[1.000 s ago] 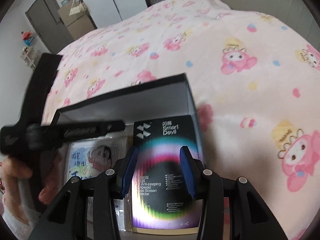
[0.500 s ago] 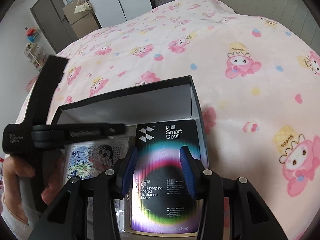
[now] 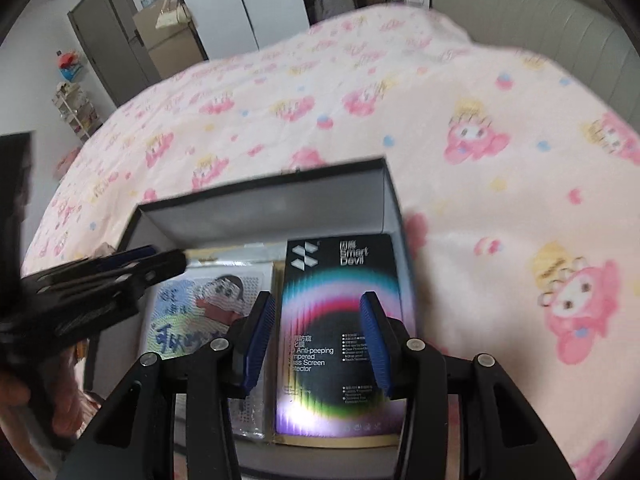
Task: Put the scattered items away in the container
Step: 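Open both grippers to release the Smart Devil box and withdraw, then move both grippers toward the small black square frame by the comb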
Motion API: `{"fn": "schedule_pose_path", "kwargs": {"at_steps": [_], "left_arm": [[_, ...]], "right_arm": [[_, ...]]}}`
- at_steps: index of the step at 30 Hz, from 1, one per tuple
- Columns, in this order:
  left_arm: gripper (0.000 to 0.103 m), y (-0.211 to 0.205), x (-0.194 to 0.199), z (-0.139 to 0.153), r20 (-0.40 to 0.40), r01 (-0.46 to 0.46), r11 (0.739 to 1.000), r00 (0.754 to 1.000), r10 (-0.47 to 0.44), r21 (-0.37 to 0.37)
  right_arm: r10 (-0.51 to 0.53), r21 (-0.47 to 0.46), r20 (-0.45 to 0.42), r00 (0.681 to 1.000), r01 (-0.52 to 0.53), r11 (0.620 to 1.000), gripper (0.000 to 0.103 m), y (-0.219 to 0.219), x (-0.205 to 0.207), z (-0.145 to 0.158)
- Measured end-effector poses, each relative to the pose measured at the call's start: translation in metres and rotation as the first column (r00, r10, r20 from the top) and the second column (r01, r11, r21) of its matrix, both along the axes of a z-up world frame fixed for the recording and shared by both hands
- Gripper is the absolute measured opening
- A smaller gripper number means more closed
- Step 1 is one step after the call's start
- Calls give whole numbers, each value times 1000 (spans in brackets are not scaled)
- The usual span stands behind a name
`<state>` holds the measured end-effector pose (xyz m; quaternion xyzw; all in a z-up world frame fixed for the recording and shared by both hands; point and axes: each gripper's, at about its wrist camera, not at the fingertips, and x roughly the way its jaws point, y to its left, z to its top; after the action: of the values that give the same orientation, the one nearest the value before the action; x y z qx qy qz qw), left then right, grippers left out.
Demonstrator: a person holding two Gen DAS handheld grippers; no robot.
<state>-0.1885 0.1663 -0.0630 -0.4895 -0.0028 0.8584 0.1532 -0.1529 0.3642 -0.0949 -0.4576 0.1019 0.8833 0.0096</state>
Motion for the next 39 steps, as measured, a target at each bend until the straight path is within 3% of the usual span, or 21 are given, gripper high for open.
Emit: {"fn": "schedule_pose_path", "kwargs": {"at_steps": [4, 11, 21, 28, 35, 39], "left_arm": [[55, 5, 19, 20, -103, -24, 999, 994, 21, -26], [55, -16, 76, 60, -187, -31, 998, 982, 22, -47], [55, -45, 135, 80, -227, -31, 999, 974, 22, -40], [55, -71, 148, 85, -248, -92, 995, 966, 80, -35], [48, -100, 148, 80, -242, -185, 981, 956, 167, -54], [48, -125, 154, 80, -238, -197, 979, 954, 181, -45]], "right_arm": [[-23, -23, -54, 998, 22, 999, 43, -8, 19, 27], [-39, -24, -118, 992, 36, 999, 48, -37, 69, 63], [11, 20, -207, 978, -7, 1000, 55, -86, 122, 100], [46, 60, -246, 968, -32, 998, 55, -119, 131, 111], [100, 106, -241, 965, -76, 991, 55, -162, 126, 111], [157, 84, -234, 960, -141, 987, 55, -181, 123, 110]]}}
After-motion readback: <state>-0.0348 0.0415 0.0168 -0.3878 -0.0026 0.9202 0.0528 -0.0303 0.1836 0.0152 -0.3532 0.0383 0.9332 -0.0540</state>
